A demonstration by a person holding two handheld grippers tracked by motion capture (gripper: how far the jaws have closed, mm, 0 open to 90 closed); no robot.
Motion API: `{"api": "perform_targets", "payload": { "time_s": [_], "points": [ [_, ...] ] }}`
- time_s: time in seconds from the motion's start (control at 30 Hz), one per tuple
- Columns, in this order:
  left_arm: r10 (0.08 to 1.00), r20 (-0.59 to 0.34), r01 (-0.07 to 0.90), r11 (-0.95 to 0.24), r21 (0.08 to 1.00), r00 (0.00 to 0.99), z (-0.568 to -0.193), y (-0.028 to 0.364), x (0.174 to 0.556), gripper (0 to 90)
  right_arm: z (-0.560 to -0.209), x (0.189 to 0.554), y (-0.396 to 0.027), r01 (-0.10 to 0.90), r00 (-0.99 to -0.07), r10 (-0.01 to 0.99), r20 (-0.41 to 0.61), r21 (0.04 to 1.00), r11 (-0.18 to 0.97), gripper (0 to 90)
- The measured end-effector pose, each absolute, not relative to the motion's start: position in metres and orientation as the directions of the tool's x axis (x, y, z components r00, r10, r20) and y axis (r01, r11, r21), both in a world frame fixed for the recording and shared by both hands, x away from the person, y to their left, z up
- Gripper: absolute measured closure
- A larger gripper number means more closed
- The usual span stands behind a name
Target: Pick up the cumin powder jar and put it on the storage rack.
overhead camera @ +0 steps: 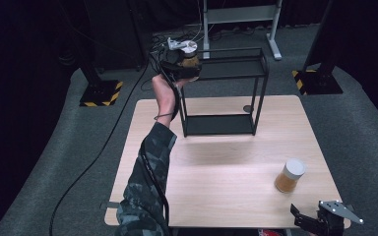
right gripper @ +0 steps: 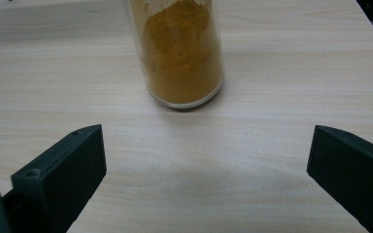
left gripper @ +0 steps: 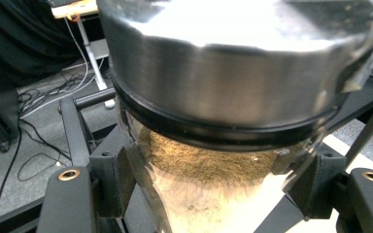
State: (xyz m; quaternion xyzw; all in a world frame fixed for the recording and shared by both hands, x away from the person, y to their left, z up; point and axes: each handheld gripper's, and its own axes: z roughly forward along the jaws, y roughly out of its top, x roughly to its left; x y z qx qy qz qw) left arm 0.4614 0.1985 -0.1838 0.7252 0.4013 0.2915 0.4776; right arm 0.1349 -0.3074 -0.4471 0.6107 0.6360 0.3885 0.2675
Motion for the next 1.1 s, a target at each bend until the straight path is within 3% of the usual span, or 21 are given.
{"api": "perform_targets", "payload": {
  "time_s": [0.33,1.1],
  "points": [
    [0.869,0.030,0.343,-0.227,0.911,0.494,-0.187,0.192,0.479,30.0,-0.448,0.135,-0.310,0.571,-0.106,0.985,0.138,0.819,-0.053,0.0],
    [0.875,-0.006,0.328,-0.175,0.928,0.484,-0.198,0.192,0.493,29.9,-0.449,0.136,-0.311,0.572,-0.113,0.983,0.142,0.819,-0.052,0.0]
  ]
}}
